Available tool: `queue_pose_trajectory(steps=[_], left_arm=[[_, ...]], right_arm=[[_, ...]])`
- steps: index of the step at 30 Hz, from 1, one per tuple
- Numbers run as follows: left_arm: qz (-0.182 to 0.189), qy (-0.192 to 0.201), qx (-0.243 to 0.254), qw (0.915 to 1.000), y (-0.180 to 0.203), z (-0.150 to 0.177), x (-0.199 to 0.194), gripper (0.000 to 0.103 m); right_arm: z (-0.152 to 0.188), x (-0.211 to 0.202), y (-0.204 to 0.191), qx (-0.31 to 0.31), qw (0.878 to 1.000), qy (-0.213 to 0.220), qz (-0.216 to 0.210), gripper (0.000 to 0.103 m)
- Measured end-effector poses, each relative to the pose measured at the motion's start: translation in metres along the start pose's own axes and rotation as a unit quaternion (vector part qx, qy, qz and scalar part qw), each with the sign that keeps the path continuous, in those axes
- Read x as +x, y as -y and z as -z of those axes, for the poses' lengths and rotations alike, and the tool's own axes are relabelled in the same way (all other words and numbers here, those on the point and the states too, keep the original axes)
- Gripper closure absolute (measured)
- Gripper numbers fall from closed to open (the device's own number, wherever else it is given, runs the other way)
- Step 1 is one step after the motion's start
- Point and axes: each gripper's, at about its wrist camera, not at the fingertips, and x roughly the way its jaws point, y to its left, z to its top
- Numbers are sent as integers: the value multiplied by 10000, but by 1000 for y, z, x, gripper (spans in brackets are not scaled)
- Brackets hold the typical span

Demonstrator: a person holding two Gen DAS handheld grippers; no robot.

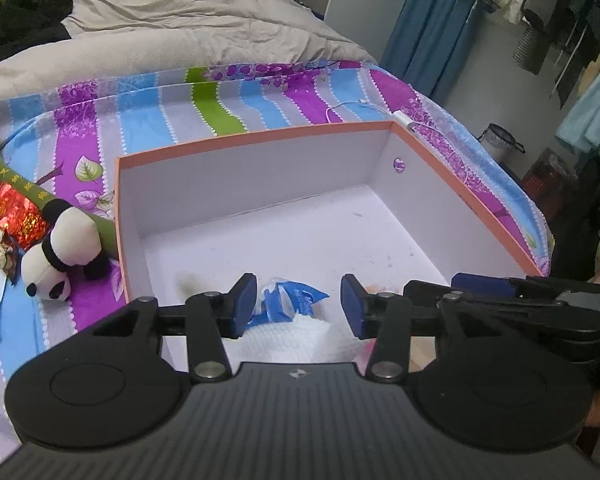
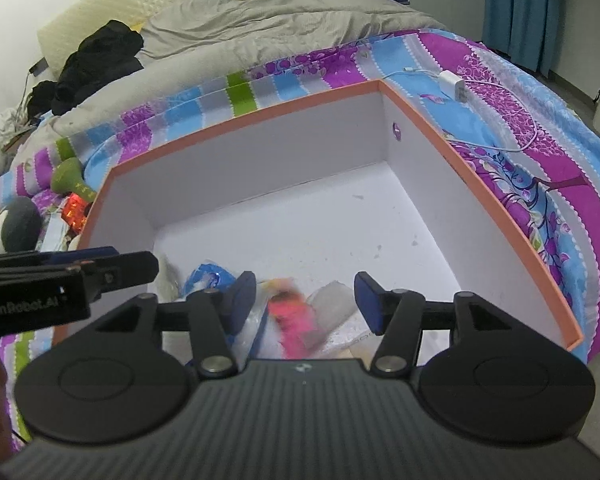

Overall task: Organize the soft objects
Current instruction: 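Open left tool to drop the ring while right tool releases the pink bird into the box, then withdraw both tools up and away from the box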

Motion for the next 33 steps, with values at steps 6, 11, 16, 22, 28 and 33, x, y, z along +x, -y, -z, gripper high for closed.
queue_pose_trajectory(steps=[6,11,16,22,28,33], left_arm=[[-11,117,-30,9999,1,4,-20,51],[-1,276,-28,9996,5,9,-49,51],[47,424,-100,9990,8,19,-83,51],[51,694,-3,9976,16,35,-131,51],[17,893,50,9960,21,58,-175,51],[-25,1003,40,9949,20,81,-205,51]], right_arm=[[5,-16,-2,46,9999,84,-62,46],[10,-38,-9,60,9996,229,-141,46],[17,-69,-22,-139,9987,455,-158,46],[30,-109,-34,-207,9970,712,-214,46],[51,-143,-46,-227,9954,871,-320,46],[67,-164,-61,-393,9940,930,-424,46]])
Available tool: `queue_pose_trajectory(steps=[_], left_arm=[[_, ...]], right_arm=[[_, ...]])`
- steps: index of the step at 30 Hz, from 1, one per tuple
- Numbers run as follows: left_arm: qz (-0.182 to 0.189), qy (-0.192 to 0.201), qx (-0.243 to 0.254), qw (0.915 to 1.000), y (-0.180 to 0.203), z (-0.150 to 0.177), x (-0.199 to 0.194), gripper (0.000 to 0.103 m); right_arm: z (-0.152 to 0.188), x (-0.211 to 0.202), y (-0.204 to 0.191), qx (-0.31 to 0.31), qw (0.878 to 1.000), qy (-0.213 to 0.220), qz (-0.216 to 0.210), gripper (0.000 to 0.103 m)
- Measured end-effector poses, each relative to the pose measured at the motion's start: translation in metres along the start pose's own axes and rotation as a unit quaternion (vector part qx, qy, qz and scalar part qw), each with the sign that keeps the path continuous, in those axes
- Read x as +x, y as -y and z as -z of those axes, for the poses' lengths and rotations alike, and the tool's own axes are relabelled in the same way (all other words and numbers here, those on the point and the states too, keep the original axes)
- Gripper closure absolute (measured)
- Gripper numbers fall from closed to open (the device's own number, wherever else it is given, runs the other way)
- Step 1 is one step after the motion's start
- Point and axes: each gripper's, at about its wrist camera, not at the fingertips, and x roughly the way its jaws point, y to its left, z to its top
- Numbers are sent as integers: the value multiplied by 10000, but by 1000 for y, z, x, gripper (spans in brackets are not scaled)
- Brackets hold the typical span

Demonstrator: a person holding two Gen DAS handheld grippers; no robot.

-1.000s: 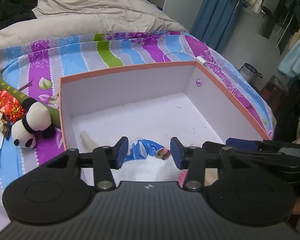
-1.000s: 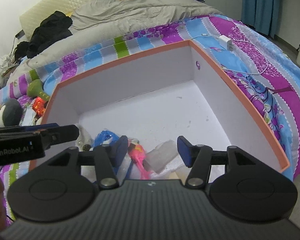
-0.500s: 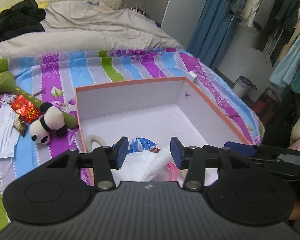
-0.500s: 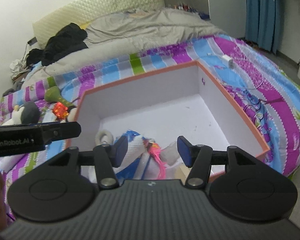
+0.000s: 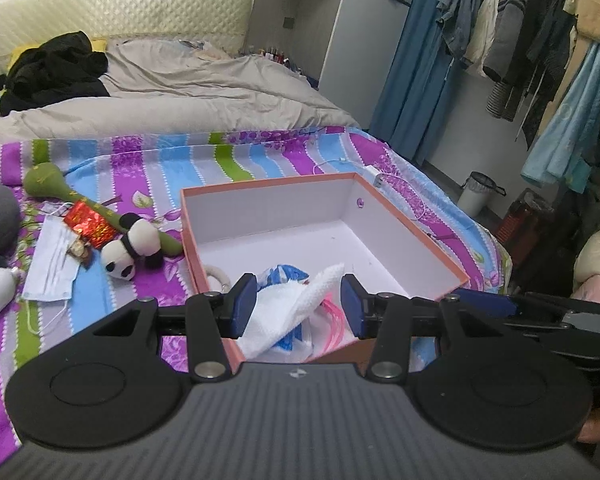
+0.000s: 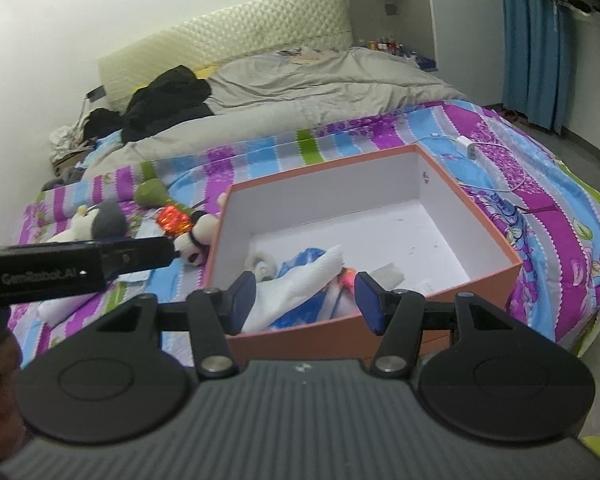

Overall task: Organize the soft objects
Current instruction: 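Withdraw both tools up and away from the box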

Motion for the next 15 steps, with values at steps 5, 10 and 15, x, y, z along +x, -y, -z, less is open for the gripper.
queue_pose_trajectory(steps=[5,10,15], left_arm=[[-44,38,-65,10000,-7,18,-26,51],[-117,135,-158,9997,-18,30,-49,51],[-159,150,-237,9995,-28,43,-75,51]], right_arm=[[11,-16,-18,-148,9998,38,-105,46],[25,-26,-34,-279,9994,-4,-195,46],[38,-36,-49,-349,9990,-8,-292,46]])
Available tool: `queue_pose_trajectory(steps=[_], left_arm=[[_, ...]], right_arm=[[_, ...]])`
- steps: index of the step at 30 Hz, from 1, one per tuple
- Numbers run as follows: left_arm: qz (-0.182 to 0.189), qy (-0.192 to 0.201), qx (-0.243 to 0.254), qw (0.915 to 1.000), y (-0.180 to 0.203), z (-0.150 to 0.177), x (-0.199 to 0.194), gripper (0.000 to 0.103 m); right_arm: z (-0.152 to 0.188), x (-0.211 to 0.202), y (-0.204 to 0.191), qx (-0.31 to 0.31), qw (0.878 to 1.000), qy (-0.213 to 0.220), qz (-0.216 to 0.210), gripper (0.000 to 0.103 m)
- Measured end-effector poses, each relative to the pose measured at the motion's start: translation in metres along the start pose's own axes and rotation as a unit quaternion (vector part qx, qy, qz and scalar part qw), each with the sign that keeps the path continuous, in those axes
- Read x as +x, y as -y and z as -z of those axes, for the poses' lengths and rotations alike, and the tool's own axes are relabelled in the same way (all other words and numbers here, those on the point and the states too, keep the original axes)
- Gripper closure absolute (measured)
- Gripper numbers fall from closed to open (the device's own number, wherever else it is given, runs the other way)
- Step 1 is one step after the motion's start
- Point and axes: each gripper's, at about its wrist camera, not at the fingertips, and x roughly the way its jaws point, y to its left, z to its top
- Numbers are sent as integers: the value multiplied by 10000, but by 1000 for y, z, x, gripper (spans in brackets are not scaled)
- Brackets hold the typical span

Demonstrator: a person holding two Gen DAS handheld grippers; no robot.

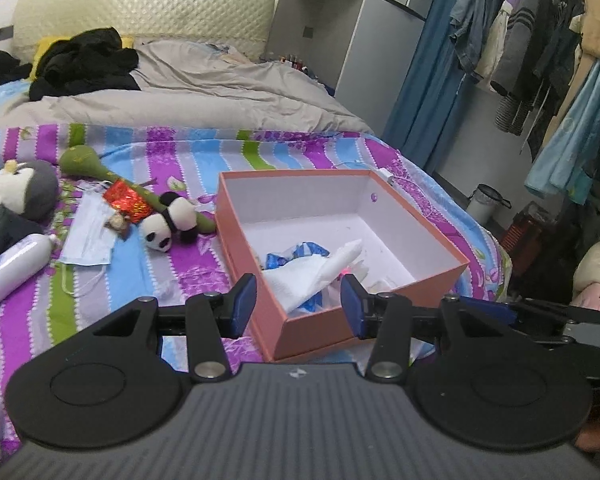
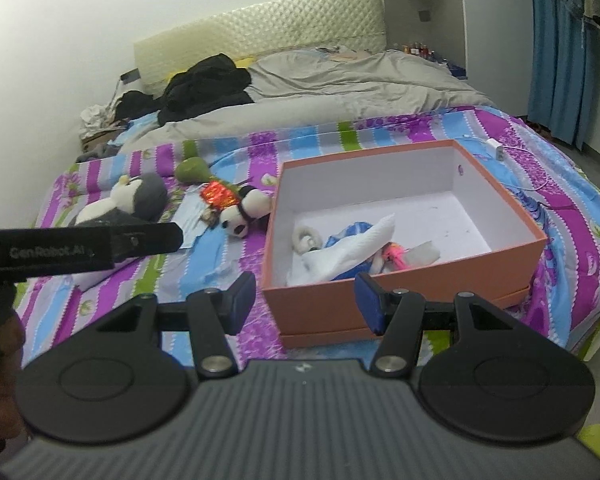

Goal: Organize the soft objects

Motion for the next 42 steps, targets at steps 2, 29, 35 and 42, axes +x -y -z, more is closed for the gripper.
queue_pose_trajectory(steps=[2,29,35,42], left_arm=[[-72,26,-12,10000,-6,5,-11,51],[-788,-137,-1026,9915,-116,109,-69,48],[-869,-141,-1121,9898,-139,110,-63,48],[-883,-155,-1150,9893,-155,106,-41,48]], right_arm=[[5,-2,-6,-5,10000,-33,-58,46],[70,21,-101,-845,9941,-286,-610,46],[69,38,-107,-725,9954,-286,-555,46],[65,59,-109,-826,9951,-320,-450,46]])
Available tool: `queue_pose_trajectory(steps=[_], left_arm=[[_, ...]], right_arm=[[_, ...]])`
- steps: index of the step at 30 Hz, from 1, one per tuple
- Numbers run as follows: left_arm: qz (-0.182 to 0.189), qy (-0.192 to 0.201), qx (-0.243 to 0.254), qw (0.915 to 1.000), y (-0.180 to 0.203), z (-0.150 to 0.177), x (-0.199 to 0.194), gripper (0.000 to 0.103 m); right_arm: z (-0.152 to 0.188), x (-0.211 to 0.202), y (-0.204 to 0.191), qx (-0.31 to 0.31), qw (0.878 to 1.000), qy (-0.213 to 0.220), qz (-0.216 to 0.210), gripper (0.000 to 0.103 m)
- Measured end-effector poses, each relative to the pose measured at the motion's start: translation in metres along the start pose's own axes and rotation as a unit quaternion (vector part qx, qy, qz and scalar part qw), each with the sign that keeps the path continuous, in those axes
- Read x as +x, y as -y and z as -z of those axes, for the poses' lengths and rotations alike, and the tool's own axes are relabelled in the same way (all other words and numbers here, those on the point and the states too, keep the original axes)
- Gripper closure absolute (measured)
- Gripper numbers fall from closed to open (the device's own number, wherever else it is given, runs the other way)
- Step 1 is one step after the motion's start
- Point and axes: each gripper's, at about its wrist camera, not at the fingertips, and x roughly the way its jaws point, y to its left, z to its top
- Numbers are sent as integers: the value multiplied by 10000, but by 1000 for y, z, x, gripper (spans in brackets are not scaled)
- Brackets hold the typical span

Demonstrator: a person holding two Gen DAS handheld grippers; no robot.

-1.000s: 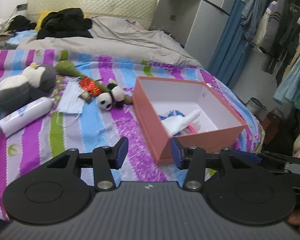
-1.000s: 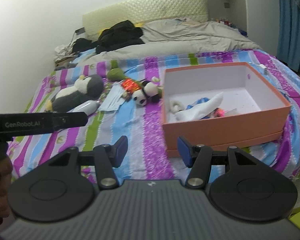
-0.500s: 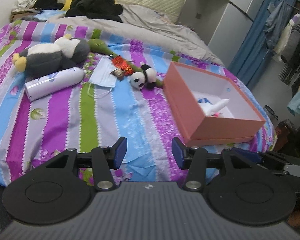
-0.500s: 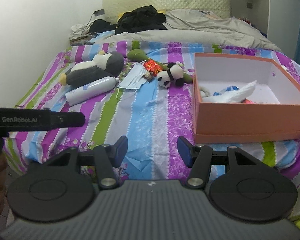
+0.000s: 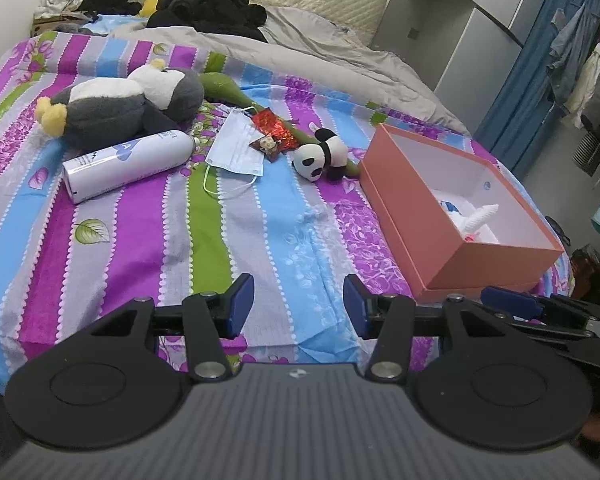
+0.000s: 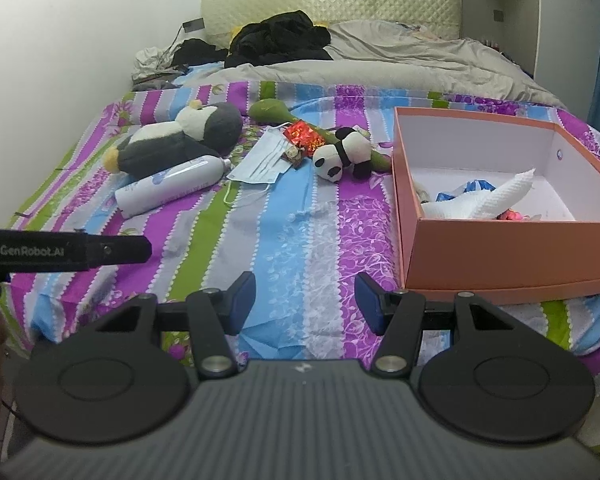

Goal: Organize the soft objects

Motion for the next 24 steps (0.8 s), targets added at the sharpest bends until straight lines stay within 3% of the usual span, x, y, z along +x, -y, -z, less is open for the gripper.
queue_pose_trajectory(steps=[16,24], left_arm=[[7,107,-123,9999,-24,-39,75,48],[-345,97,-236,9991,-53,-49,122,48]], right_arm=[[-45,66,-3,-225,9997,61,81,46],[-50,114,-11,-339,9994,-58,-74,46]])
